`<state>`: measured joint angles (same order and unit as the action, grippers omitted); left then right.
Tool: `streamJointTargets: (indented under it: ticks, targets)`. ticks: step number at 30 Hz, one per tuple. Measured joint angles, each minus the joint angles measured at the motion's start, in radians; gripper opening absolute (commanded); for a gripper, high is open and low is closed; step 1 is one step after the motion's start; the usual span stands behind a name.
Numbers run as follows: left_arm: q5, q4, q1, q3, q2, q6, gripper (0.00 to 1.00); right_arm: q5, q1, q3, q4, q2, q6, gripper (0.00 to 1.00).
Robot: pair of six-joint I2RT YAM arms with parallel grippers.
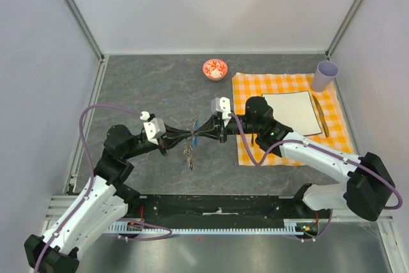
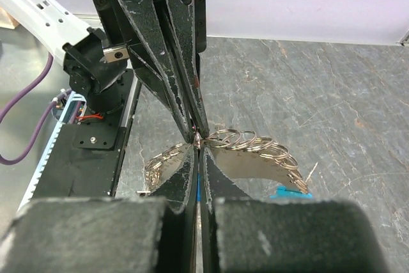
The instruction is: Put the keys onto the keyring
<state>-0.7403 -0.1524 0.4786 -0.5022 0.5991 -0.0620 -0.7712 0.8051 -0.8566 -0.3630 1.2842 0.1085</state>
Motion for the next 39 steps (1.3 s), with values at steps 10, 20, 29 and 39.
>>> streamJointTargets:
  ticks: [10,20,29,39]
  targets:
    - [0.058,0.111,0.000,-0.043,-0.007,-0.071,0.50,0.145,-0.003,-0.238,0.468,0.021,0.165,0.00]
    - [0.113,0.217,0.000,-0.074,-0.051,-0.167,0.53,0.375,0.073,-0.652,1.028,0.189,0.372,0.00]
    - [0.040,0.226,0.000,-0.078,-0.022,-0.177,0.50,0.376,0.134,-0.665,1.175,0.217,0.485,0.00]
    - [-0.111,0.204,0.000,-0.092,0.079,-0.175,0.43,0.318,0.135,-0.644,1.146,0.216,0.544,0.00]
